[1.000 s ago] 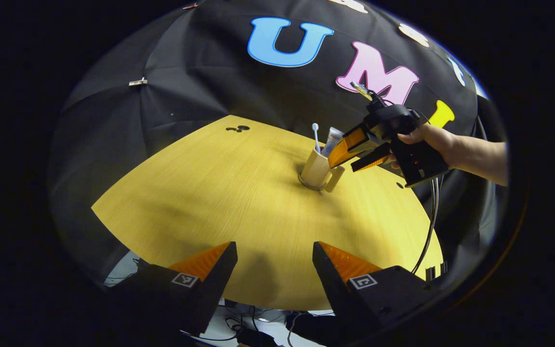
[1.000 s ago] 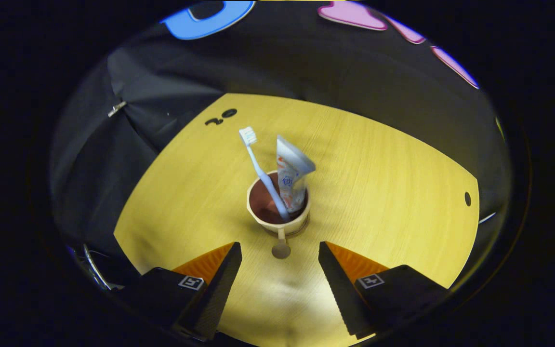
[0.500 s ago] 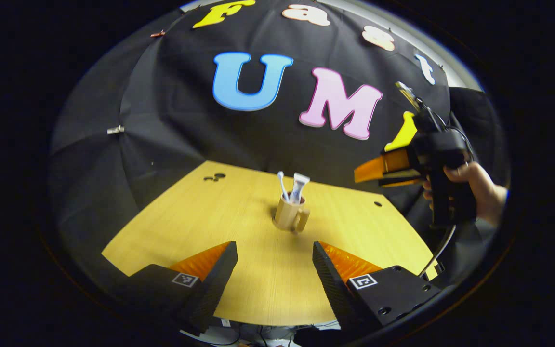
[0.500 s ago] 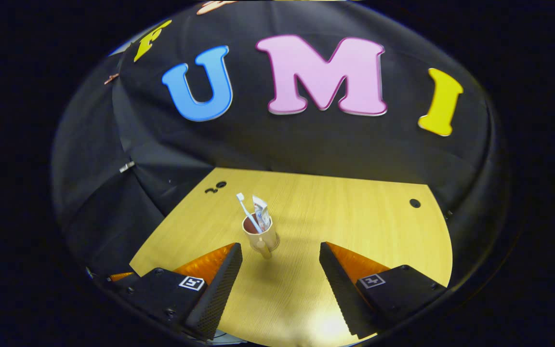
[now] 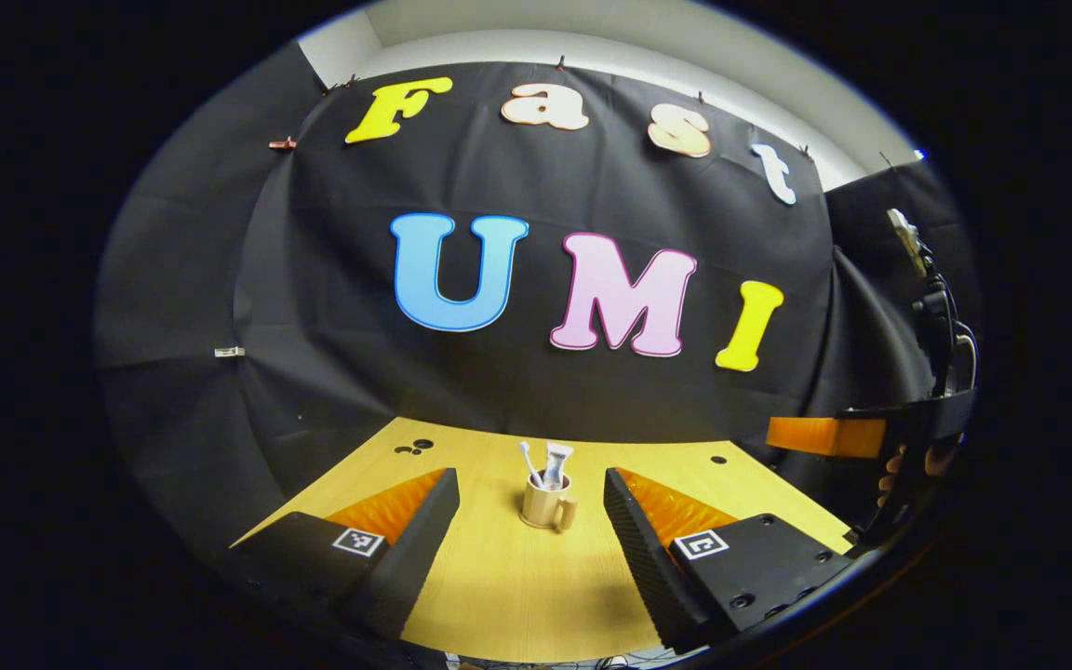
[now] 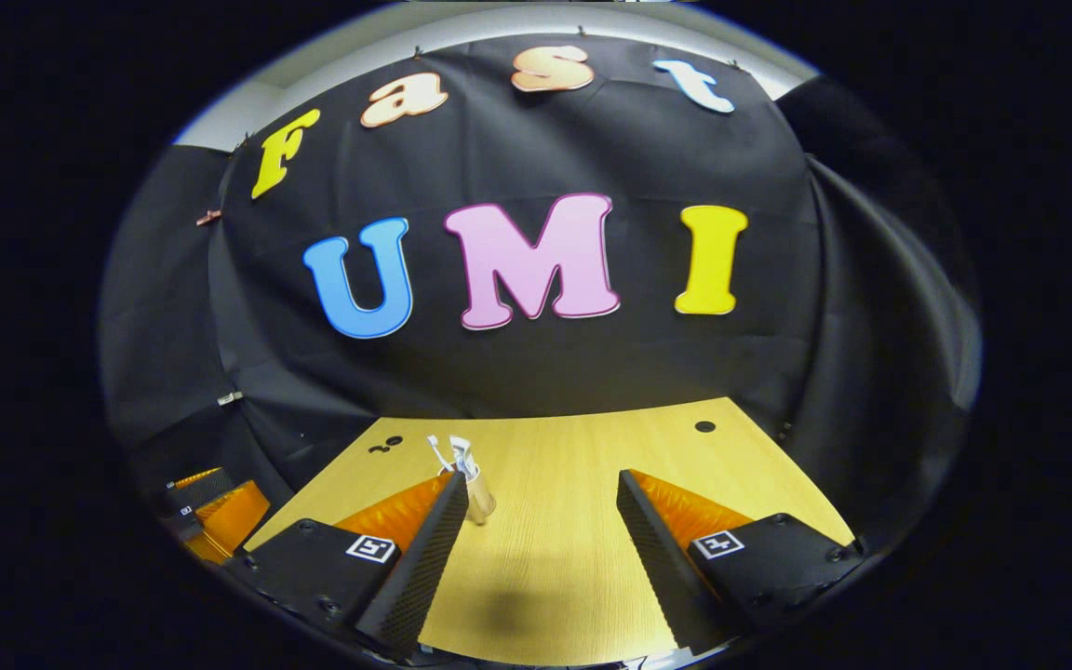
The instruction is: Put the toothbrush and toothpaste on the desktop into the cup, then pick up the cup and place it on the coaster on the desktop.
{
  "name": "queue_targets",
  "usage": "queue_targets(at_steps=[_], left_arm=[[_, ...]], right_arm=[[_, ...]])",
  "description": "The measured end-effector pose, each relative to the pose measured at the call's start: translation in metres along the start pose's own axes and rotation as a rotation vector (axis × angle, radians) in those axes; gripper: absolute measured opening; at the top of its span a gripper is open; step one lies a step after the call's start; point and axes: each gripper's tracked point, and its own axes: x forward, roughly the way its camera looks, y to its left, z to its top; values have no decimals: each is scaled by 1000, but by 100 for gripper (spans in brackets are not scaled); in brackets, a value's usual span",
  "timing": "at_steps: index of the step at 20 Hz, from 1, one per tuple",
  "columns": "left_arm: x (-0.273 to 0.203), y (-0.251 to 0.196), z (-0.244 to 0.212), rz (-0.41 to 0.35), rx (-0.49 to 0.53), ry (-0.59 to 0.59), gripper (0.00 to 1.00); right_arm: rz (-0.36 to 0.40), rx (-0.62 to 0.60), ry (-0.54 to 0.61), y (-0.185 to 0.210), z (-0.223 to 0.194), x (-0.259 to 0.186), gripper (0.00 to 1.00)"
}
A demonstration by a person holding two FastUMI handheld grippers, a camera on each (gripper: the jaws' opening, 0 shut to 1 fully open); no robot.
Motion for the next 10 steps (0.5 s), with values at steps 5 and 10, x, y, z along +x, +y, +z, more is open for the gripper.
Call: queue_targets(at_steps=[5,10], left_arm=[[-27,-7,-20,-55,-2,20,98],[-32,-12,-30,-85,29,49,98]], right_arm=[[-79,0,-52,-13,-23,-51,98],[-66,-39,-14,-4,-45,-65,98]])
